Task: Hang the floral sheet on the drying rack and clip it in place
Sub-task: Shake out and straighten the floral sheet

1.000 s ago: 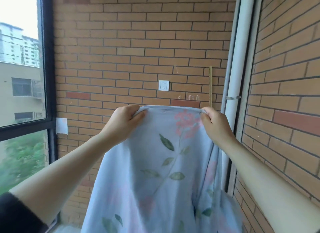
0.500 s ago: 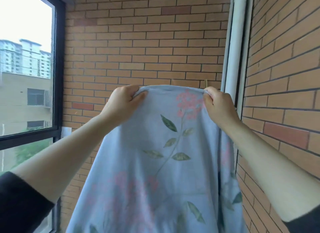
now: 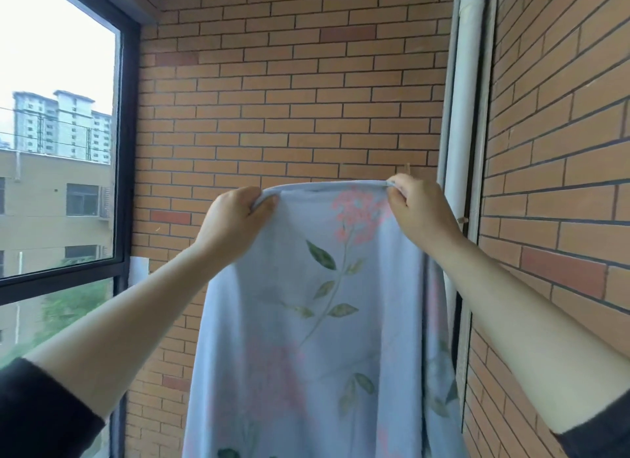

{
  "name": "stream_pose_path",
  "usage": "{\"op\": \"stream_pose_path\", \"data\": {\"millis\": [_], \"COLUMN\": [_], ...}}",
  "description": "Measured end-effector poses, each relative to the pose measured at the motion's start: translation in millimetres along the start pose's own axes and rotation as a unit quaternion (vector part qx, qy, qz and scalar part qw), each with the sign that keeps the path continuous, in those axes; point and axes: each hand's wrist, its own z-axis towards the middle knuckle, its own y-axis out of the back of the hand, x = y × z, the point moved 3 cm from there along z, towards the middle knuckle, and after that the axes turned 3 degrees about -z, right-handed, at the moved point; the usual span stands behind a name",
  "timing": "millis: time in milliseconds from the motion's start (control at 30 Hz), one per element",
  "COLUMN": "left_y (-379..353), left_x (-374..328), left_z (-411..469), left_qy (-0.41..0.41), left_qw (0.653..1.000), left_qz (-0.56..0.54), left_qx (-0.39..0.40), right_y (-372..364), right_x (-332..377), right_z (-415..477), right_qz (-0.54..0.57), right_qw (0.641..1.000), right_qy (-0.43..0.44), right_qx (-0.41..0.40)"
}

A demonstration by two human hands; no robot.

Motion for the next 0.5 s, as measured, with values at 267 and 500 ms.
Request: {"op": "stream_pose_path", "data": {"millis": [267,500], "left_y": [-22,-38], "left_x": [13,20], "left_z": [-32,-58], "left_qy": [0.055,0.062], "left_qw": [0.998,0.996], "left_qz": [-0.027,-0.008], "left_qx": [0.009,0.060], "right_y": [-29,-92], "right_x": [-22,-68], "right_z": [-60,-174], "right_qz": [0.087,0.109], "right_qw": [0.992,0.941], "right_qy": [-0.091,-0.248], "right_qx": [0.032,0.201]}}
